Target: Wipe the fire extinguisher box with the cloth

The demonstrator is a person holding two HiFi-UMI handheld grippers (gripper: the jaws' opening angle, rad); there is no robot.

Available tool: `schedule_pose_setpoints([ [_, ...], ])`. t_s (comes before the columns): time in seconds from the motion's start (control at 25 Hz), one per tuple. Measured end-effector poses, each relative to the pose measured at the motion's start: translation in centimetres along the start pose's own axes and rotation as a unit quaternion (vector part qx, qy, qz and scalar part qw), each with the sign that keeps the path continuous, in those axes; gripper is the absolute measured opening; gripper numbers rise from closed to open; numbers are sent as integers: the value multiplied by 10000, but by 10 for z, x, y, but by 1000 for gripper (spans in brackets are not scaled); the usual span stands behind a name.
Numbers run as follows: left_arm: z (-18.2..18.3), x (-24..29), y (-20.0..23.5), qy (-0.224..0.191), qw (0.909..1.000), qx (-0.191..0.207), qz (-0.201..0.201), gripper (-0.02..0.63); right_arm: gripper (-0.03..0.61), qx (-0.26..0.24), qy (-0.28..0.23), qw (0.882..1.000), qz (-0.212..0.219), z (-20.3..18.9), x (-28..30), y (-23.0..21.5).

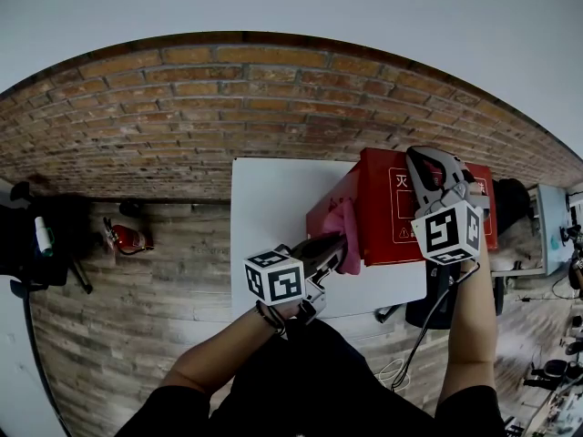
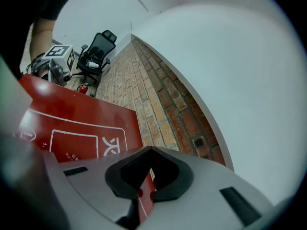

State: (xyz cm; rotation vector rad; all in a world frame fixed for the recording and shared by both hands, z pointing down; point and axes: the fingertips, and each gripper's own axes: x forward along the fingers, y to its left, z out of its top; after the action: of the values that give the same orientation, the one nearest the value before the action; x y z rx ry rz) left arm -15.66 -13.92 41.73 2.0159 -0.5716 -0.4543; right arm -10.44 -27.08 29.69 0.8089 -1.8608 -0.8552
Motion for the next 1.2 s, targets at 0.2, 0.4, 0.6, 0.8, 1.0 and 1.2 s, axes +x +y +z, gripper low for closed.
schedule_pose_setpoints([
  [0.2,6,1,-14,-61,9999,64,-121,55,18,2,-7,10000,-3,0,-1,1],
  [0.4,15,3,-33,-119,9994,174,-291,55,18,-4,-16,10000,-5,0,-1,1],
  [0.6,19,4,-39,-133,9991,247,-309,55,18,-6,-24,10000,-6,0,-1,1],
  [0.8,21,5,-43,-157,9993,235,-263,55,18,-7,-28,10000,3,0,-1,1],
  [1.0,21,6,-43,-102,9993,337,-120,55,18,-3,-39,10000,17,1,-1,2],
  [1.2,23,0,-45,-55,9988,477,43,55,18,-17,-36,10000,13,0,-2,3],
])
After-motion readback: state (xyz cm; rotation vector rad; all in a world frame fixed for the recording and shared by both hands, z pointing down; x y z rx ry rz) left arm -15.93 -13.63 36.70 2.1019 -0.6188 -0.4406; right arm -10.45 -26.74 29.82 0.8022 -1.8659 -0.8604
